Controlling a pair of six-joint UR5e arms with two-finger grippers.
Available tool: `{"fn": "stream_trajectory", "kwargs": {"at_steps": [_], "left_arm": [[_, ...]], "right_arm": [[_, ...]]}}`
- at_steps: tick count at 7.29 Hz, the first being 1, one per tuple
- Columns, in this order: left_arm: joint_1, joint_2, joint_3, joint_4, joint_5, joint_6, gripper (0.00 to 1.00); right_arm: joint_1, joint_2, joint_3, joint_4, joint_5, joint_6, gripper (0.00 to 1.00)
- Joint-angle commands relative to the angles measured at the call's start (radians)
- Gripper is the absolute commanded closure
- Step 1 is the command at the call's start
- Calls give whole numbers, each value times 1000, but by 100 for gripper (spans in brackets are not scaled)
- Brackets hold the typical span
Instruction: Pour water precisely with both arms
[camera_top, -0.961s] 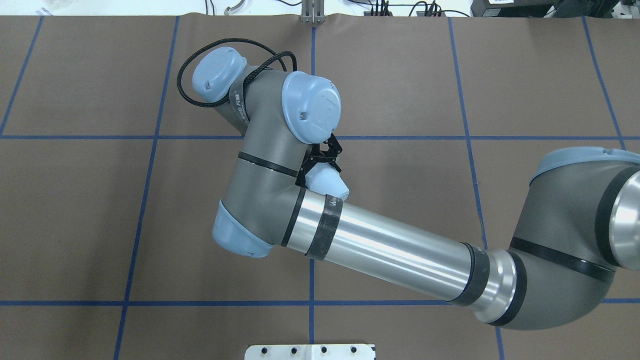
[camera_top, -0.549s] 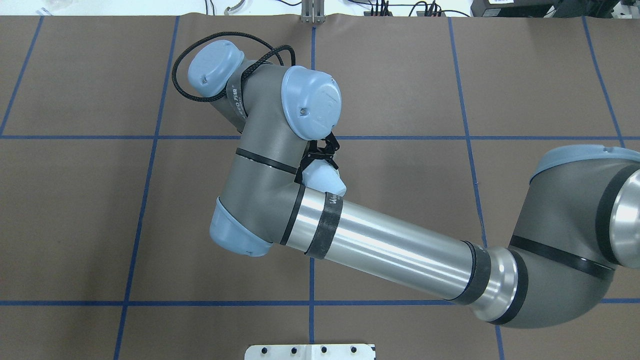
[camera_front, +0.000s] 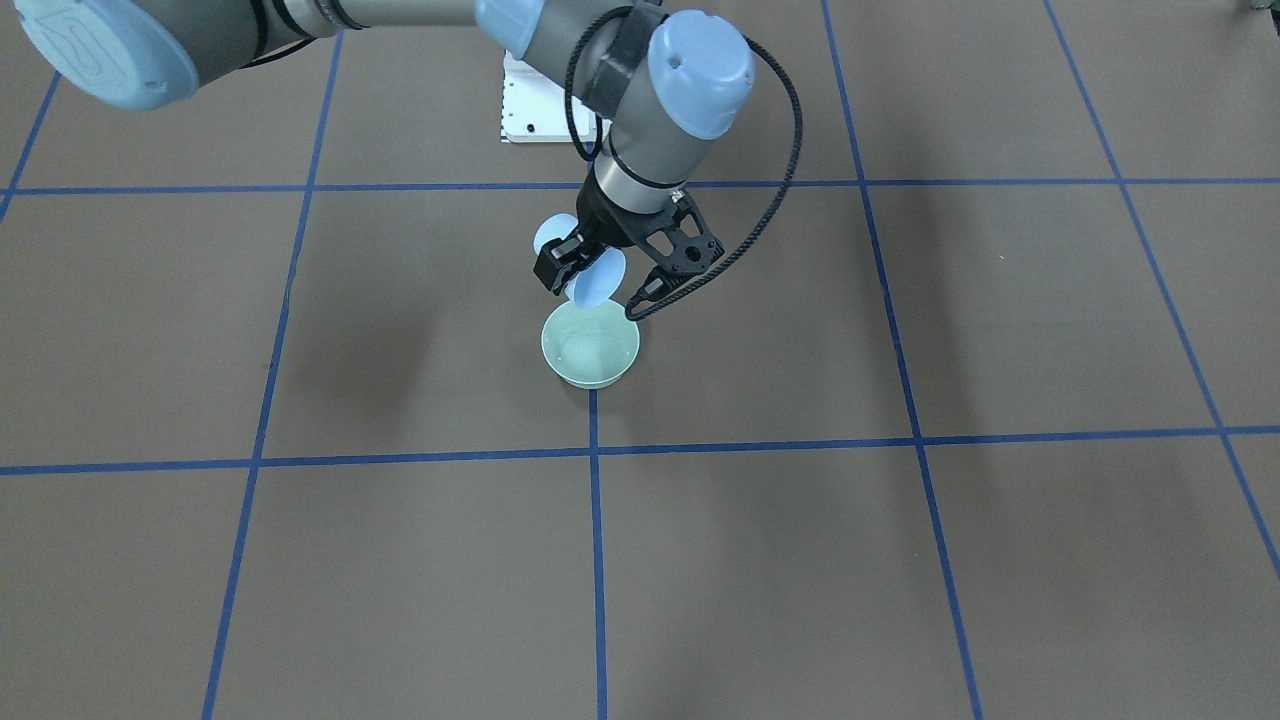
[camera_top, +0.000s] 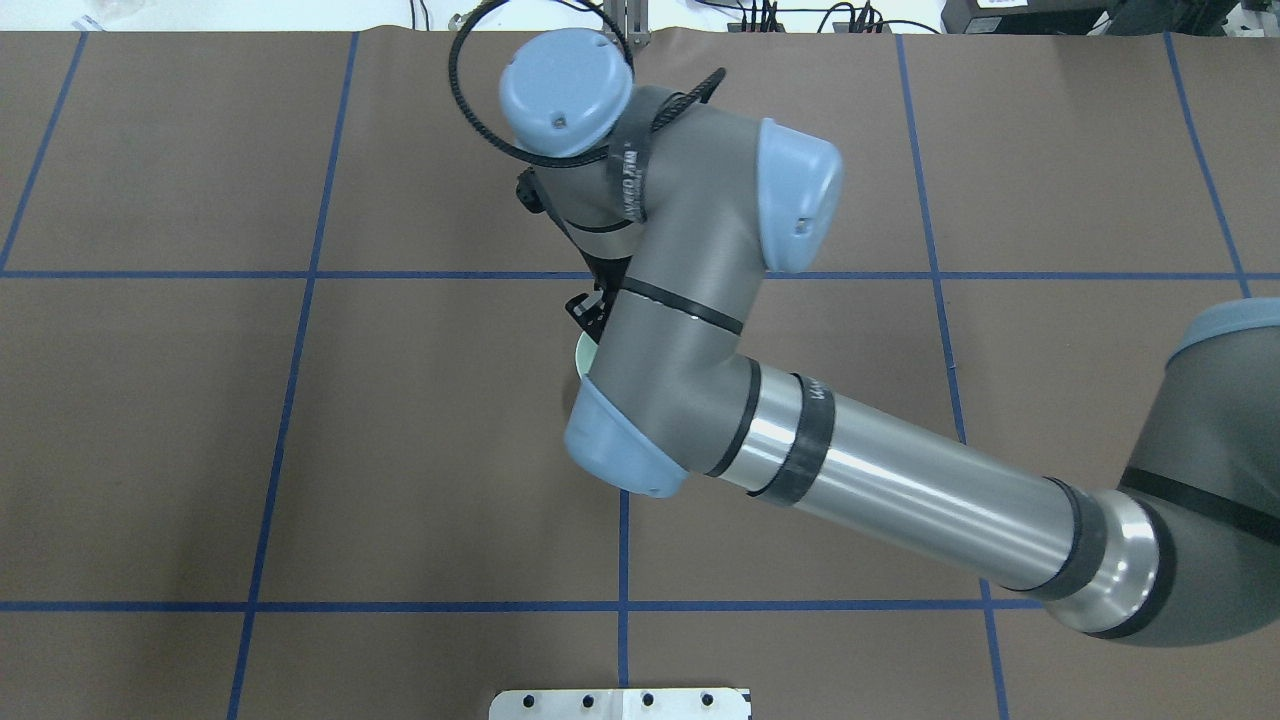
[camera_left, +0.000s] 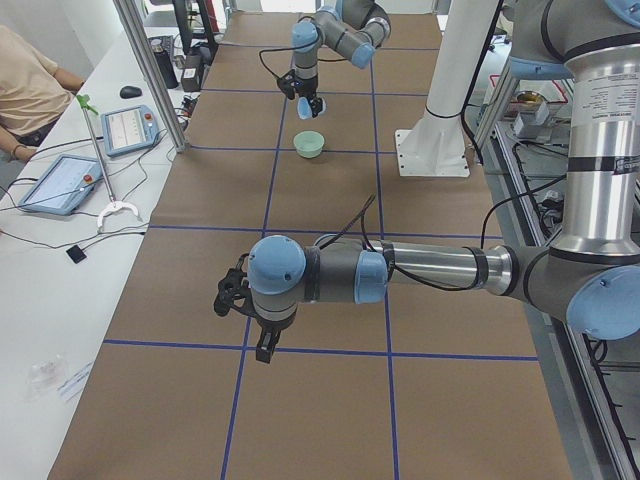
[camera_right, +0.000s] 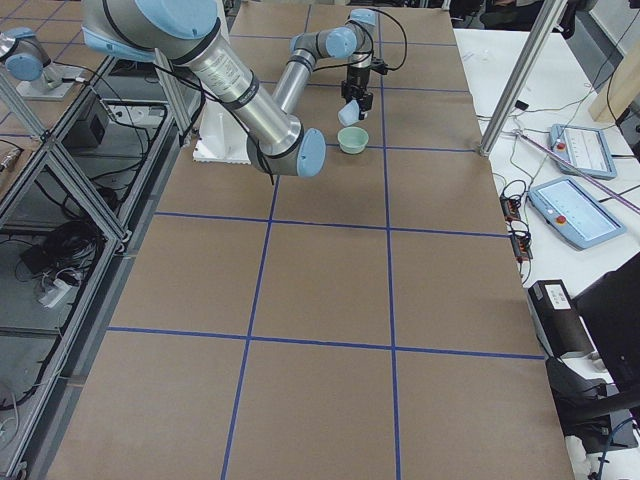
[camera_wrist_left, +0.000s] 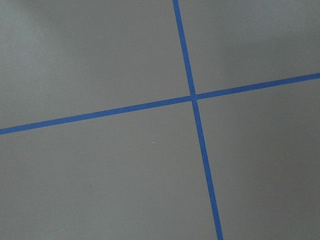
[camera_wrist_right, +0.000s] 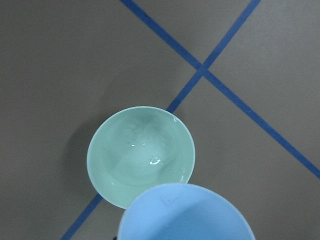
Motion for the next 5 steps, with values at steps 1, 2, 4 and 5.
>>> {"fn": "stream_trajectory", "kwargs": {"at_steps": [1,2,4,5], "left_arm": [[18,-38,-37,-41,-22,-207,0],[30,-38,-54,-100,-24,-304,0],[139,-40,-54,-327,-19,-416,0],[185,-41,-62,-410,-20,-517,0]], "right_arm": [[113,-159,198,152,-4,53,100],[167,-222,222,250,-5,54,100],[268,-341,221,448,-4,92,100],[299,-387,219,517,-5,108,100]]}}
